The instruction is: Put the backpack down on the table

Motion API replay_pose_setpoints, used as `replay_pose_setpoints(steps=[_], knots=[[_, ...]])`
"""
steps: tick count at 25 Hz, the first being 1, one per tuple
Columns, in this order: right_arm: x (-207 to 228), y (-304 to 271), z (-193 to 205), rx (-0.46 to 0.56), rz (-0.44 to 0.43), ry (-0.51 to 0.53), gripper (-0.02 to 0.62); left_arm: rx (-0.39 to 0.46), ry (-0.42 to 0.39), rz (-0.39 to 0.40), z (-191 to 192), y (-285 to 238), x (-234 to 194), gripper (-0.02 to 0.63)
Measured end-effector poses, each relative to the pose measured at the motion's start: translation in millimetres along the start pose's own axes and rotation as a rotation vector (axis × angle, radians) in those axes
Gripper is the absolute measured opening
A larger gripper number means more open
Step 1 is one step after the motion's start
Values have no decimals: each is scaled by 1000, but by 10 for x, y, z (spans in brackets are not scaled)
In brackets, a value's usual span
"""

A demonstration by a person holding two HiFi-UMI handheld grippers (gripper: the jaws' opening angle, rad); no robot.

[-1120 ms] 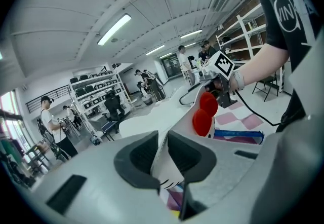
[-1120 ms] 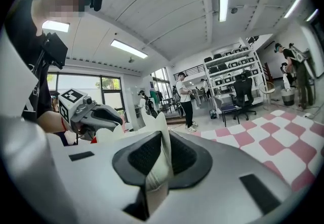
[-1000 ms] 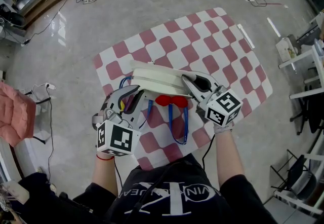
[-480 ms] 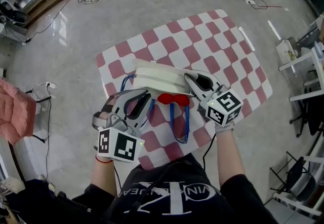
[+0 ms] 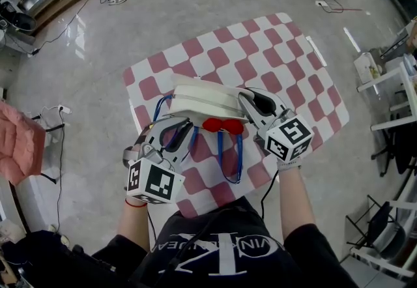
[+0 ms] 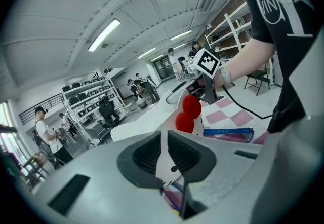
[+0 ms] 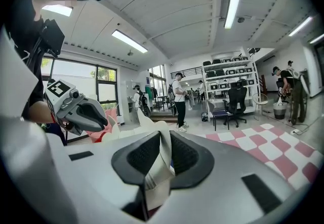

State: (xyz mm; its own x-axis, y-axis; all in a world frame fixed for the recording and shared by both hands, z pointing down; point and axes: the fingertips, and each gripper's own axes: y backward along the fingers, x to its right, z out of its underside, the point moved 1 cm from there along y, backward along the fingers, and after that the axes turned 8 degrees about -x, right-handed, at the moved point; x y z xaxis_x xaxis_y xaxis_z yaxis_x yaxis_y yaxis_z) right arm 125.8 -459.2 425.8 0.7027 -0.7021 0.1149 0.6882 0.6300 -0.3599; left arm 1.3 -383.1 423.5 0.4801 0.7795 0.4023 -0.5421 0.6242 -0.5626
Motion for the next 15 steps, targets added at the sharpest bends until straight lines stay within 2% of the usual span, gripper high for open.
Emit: replay_pose_setpoints(steps=[3,15], knots=[[-5,38,-47,11,5,10,35,-4,34,10,12,-12,3,49],[-71,175,-142,11,53,105,34,-18,41,26,50,-70,89,28]])
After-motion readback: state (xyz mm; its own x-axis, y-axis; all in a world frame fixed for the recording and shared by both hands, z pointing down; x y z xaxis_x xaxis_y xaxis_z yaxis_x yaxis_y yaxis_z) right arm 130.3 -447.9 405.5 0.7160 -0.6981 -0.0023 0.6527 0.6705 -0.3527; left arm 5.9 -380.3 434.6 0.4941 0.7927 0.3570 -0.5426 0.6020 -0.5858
